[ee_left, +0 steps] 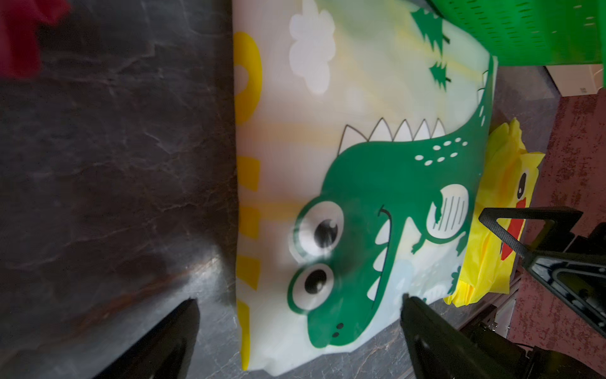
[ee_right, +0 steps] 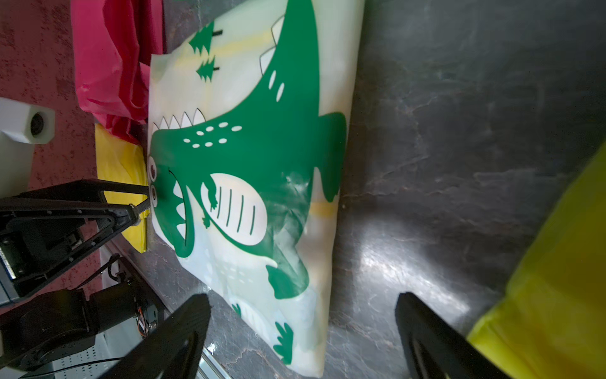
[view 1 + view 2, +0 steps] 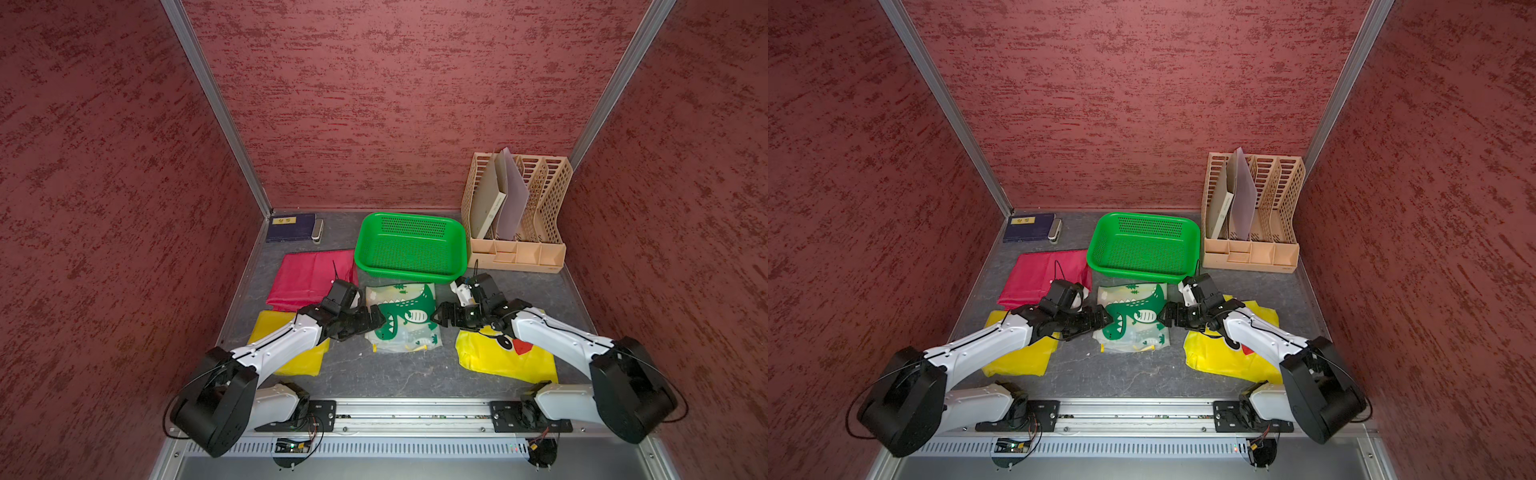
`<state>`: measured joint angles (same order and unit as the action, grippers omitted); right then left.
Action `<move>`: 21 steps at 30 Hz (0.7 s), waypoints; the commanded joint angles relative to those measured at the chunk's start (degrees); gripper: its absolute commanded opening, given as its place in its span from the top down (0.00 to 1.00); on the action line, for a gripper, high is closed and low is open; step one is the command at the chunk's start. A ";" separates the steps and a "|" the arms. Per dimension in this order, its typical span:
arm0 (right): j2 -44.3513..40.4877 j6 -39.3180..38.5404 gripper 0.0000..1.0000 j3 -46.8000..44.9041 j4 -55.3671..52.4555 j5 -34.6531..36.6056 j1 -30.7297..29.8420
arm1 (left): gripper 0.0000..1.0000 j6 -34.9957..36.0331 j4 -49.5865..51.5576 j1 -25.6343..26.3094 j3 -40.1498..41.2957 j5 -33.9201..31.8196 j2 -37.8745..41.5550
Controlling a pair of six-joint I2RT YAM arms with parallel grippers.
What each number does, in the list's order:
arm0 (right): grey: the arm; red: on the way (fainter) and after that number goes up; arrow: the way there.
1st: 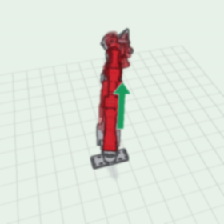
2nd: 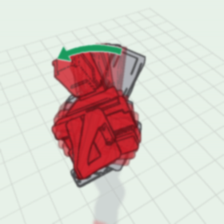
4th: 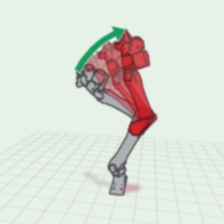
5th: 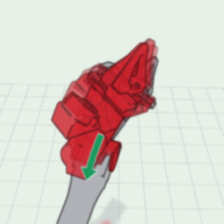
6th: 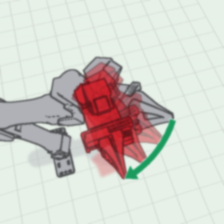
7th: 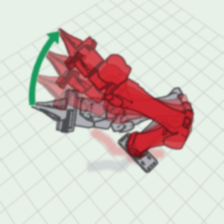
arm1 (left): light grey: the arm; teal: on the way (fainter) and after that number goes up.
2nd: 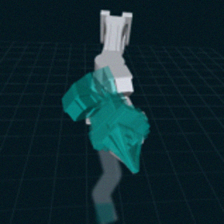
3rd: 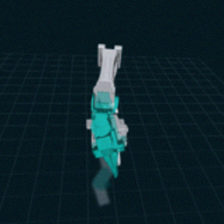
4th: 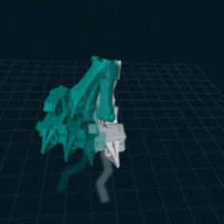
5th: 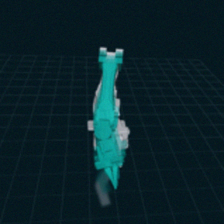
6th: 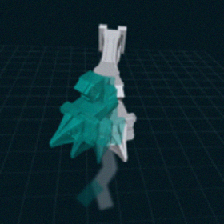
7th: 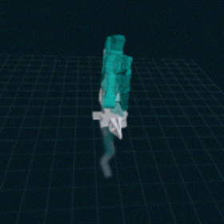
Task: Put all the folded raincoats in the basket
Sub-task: Pick up the raincoat from the center of the board.
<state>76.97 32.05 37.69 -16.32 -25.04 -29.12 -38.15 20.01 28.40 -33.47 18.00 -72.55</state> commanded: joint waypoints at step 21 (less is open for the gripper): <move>13.00 5.38 0.16 1.67 13.18 4.88 -7.12 | 0.02 1.59 -10.12 2.86 -0.13 4.49 -12.34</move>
<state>88.38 36.16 39.09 -4.10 -21.50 -35.20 -37.45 8.12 30.46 -34.70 22.83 -82.13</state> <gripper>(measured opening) 0.851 0.983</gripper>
